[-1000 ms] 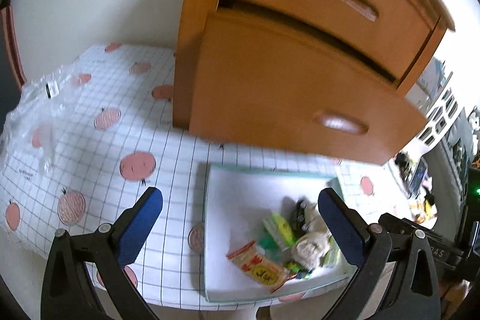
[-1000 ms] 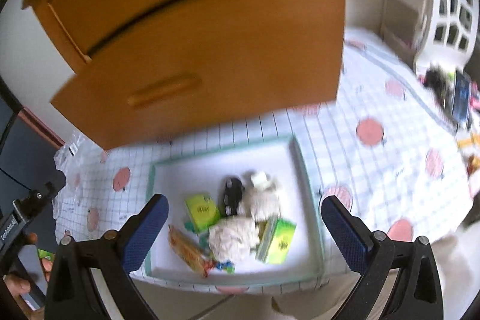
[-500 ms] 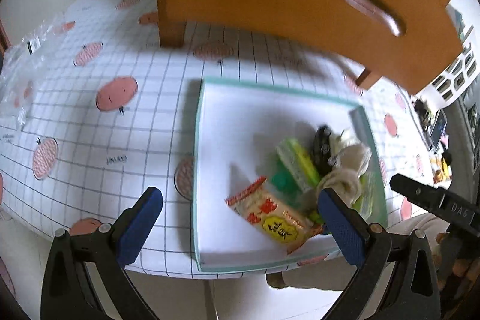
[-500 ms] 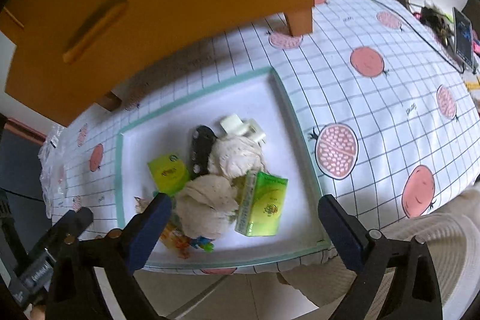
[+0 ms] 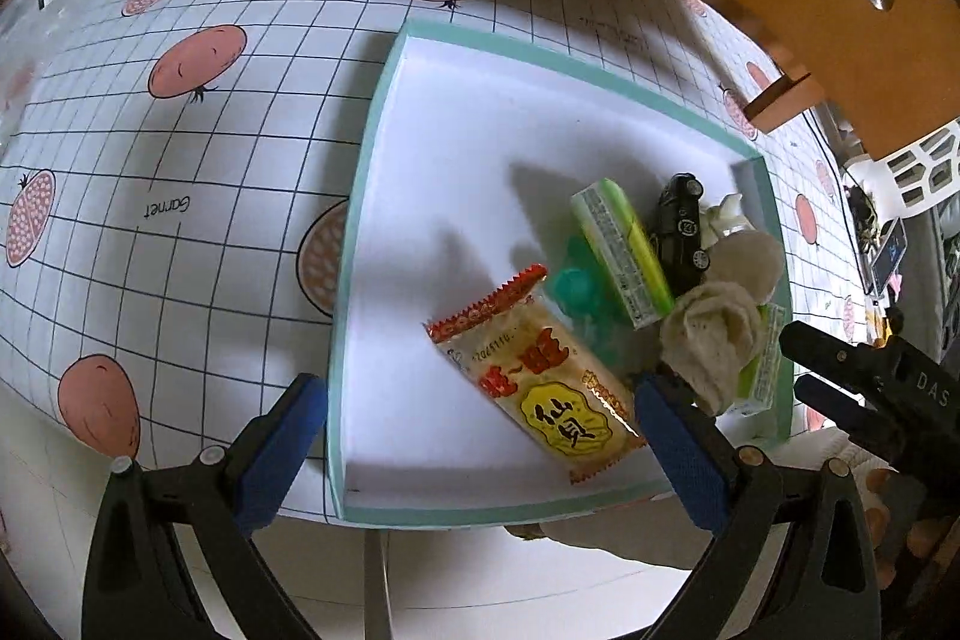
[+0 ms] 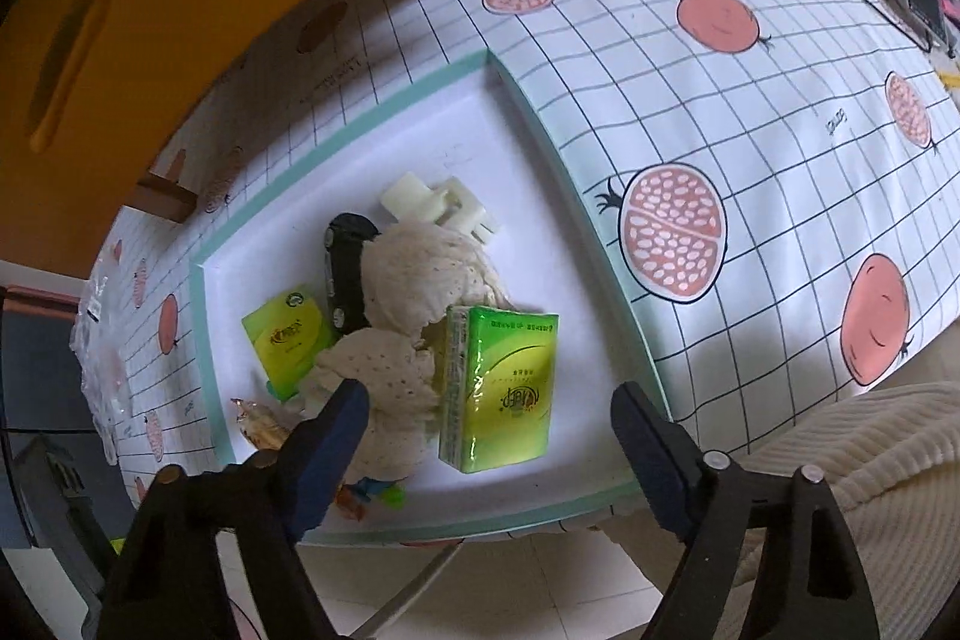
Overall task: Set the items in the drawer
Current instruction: 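Grasp the green tissue pack with the right tool while the left tool grasps the rice-cracker packet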
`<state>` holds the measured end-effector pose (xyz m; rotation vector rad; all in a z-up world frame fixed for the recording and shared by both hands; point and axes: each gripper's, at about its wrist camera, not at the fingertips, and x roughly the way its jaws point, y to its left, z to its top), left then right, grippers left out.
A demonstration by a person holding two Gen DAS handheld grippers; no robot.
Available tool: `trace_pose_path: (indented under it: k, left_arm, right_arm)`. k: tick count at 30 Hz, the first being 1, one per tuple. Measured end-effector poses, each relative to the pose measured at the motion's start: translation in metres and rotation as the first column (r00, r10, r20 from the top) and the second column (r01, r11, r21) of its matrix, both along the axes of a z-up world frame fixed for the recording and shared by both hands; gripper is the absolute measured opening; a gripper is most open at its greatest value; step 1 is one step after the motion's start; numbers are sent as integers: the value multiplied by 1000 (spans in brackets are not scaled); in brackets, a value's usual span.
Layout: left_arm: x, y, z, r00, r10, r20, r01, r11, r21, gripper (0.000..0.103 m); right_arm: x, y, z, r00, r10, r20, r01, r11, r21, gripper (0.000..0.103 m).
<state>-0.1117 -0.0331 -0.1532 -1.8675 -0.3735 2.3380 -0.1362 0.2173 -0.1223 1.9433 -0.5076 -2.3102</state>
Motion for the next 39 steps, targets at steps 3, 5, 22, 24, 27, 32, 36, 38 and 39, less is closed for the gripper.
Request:
trace_pose_path:
  k: [3,5,22,24,27,32,36,38,39]
  left_arm:
    - [-2,0,0,1000,3,8,-3,1000,-1,102]
    - [-2,0,1,1000,0,11,0,1000,-2,102]
    - [-10,26,-18,995,-62,79,62,998,-2,94]
    - [-10,28,-23,994,-61,95,62,998,-7,94]
    - [-9,30,-26,993,-64,99,66,998,-14,94]
    - [-8,30,-25,987,-133,87,137,990,-41,84]
    - [-9,25,-23,987,-147,72,151,987,-48,68]
    - [-9,21,-22,988,-141,63,144,988,-53,58]
    - [-9,19,-22,988,-141,60,144,988,-54,53]
  right_arm:
    - [-2,-2,-6,1000,6,17,-6,1000,3,83]
    - [-3,-2,-10,1000,9,28,-9,1000,2,83]
    - [-5,1,-23,998,12,68,-10,999,-30,70]
    - [-6,3,-26,997,5,80,-2,999,-34,70]
    - [-7,7,-30,996,-7,94,12,999,-45,70]
    - [-9,7,-33,995,-8,101,13,999,-50,60]
    - [-9,9,-33,995,-14,99,21,998,-67,51]
    - [-9,11,-33,995,-19,98,26,997,-73,50]
    - [-9,12,-32,995,-21,97,28,997,-72,50]
